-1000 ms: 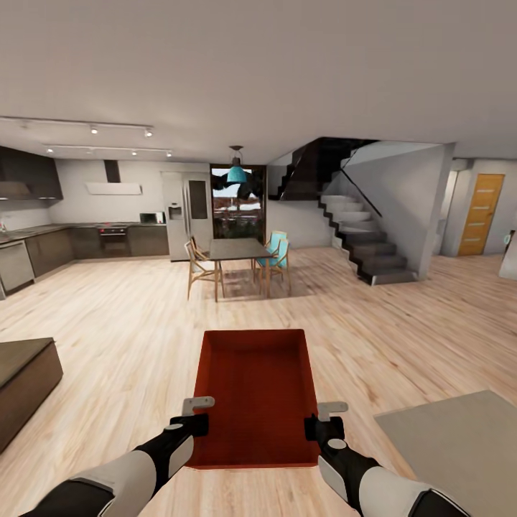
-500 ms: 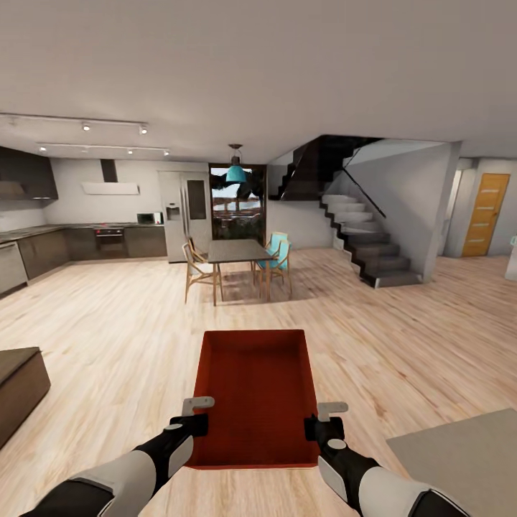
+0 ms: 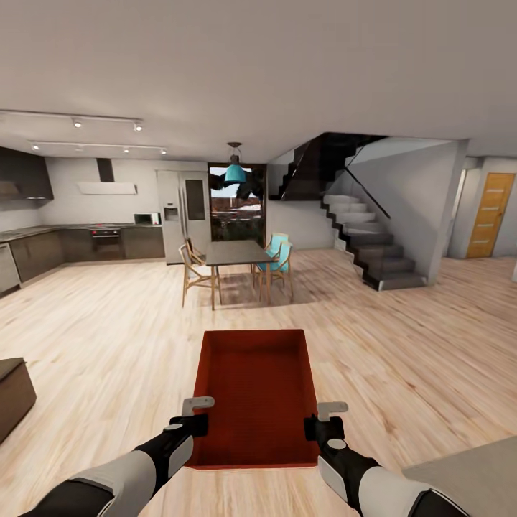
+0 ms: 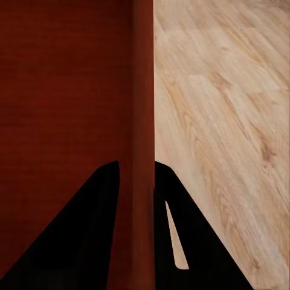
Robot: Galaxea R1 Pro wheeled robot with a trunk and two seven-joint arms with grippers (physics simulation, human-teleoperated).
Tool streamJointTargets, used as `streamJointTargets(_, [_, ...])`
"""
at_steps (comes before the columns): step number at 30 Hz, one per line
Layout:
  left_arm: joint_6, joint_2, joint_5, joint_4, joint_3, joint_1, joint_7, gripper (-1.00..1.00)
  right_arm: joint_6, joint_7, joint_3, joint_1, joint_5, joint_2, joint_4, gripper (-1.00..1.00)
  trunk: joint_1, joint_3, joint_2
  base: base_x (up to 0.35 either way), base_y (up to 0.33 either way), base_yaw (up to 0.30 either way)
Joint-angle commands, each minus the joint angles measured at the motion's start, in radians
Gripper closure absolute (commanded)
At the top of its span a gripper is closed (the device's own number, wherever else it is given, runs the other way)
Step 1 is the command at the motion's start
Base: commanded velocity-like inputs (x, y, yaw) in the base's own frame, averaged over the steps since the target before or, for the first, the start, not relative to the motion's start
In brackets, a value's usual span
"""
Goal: Move the two storage containers from the living room to the garage. In the garage, place one container on the floor and stack the other container on top of it (either order is fine).
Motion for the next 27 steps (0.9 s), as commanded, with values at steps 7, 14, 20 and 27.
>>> streamJointTargets(7, [-0.013,0.003,-0.002,-0.002,0.064,-0.002,0.082,1.0,0.004,0.011,0.016,0.0,-0.012,0.0,0.0,1.0,0.001,-0.002,-0.001,0.323,0.0,0.0])
streamJointTargets(14, [-0.013,0.003,-0.002,-0.003,0.064,-0.002,0.082,1.0,0.004,0.011,0.016,0.0,-0.012,0.0,0.0,1.0,0.001,-0.002,-0.001,0.323,0.0,0.0])
streamJointTargets(20, [-0.013,0.003,-0.002,-0.003,0.064,-0.002,0.082,1.0,0.003,0.011,0.016,0.0,-0.012,0.0,0.0,1.0,0.001,-0.002,-0.001,0.323,0.0,0.0])
streamJointTargets(27, [-0.013,0.003,-0.002,-0.003,0.064,-0.002,0.082,1.0,0.001,0.011,0.016,0.0,-0.012,0.0,0.0,1.0,0.001,-0.002,-0.001,0.323,0.0,0.0])
